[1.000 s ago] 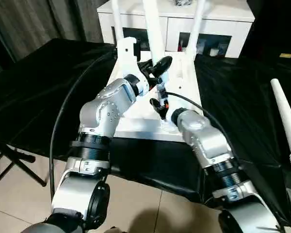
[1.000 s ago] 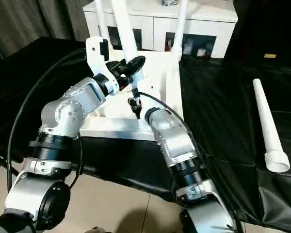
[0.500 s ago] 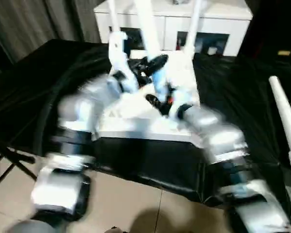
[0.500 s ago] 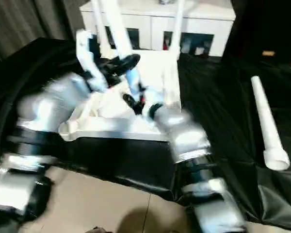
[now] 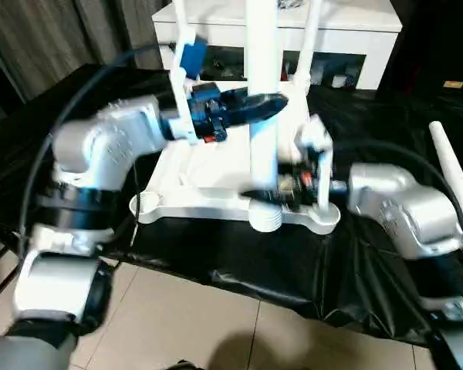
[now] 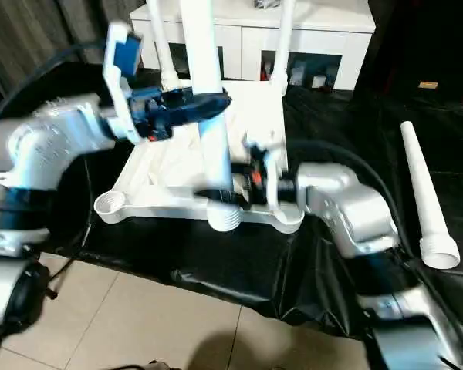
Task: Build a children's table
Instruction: Rotate table base
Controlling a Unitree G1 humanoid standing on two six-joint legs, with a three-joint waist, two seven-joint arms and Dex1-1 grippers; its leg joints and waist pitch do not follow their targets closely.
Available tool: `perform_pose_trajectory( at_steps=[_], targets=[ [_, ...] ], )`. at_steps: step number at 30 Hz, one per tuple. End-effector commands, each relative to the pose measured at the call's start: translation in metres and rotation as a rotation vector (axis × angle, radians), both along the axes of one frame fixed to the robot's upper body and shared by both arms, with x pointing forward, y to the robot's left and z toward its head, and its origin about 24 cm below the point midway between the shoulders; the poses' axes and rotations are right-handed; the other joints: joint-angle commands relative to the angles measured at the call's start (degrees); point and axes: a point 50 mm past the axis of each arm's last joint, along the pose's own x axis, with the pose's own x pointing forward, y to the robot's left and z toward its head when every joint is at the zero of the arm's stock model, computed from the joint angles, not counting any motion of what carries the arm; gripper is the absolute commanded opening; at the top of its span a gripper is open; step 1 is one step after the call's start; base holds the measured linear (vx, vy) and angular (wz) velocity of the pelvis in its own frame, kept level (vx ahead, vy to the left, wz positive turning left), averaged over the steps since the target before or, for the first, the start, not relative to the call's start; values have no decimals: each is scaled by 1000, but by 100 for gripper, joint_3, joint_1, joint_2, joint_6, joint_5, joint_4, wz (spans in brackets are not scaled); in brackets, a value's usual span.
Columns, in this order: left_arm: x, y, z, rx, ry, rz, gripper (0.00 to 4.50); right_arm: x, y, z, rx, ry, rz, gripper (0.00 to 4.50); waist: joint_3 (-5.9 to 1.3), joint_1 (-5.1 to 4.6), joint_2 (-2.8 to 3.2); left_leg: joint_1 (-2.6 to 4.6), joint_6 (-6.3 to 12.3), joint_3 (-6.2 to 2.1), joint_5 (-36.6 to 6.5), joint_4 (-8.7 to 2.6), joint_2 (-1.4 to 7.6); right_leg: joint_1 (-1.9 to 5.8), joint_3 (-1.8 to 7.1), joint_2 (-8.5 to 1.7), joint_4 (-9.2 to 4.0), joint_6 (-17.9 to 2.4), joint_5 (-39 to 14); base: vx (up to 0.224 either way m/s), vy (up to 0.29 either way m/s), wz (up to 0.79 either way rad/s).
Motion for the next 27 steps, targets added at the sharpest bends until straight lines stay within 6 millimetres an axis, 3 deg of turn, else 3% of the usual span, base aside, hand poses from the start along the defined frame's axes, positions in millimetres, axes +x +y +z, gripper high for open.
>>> perform_pose_trajectory(
  at_steps=[1, 10, 17, 23, 25, 27],
  targets=[
    [-3, 1, 14, -29, -33, -30, 177, -1, 4, -1, -6, 19, 8, 318, -462, 28, -55, 63, 161, -20, -1008, -360, 98, 388, 193, -235, -386, -1342, -1266, 0, 0, 0],
    [-2, 2, 13, -48, -19, -37, 177, 3, 12, -1, 23, 24, -21, 241, -493, 30, -45, 51, 181, -33, -810, -352, 99, 389, 181, -219, -335, -1419, -820, 0, 0, 0],
    [1, 5, 12, -59, -14, -9, 177, 4, 12, 0, 38, 15, -36, 205, -483, 29, -39, 53, 158, -31, -887, -358, 98, 390, 180, -221, -347, -1406, -919, 0, 0, 0],
    [0, 5, 11, -48, -31, -28, 177, 4, 14, 3, 43, -41, -34, 202, -482, 30, -29, 56, 132, -33, -938, -361, 98, 389, 182, -227, -358, -1379, -969, 0, 0, 0],
    [-1, 4, 10, -47, -33, -31, 177, 5, 15, 4, 49, -50, -45, 256, -487, 27, -30, 56, 128, -33, -909, -359, 95, 391, 182, -225, -350, -1375, -942, 0, 0, 0],
    [-3, 3, 8, -30, -42, -61, 177, 5, 15, 8, 86, -25, -35, 275, -492, 23, -12, 58, 141, -34, -864, -358, 95, 389, 183, -222, -343, -1399, -864, 0, 0, 0]
  ],
)
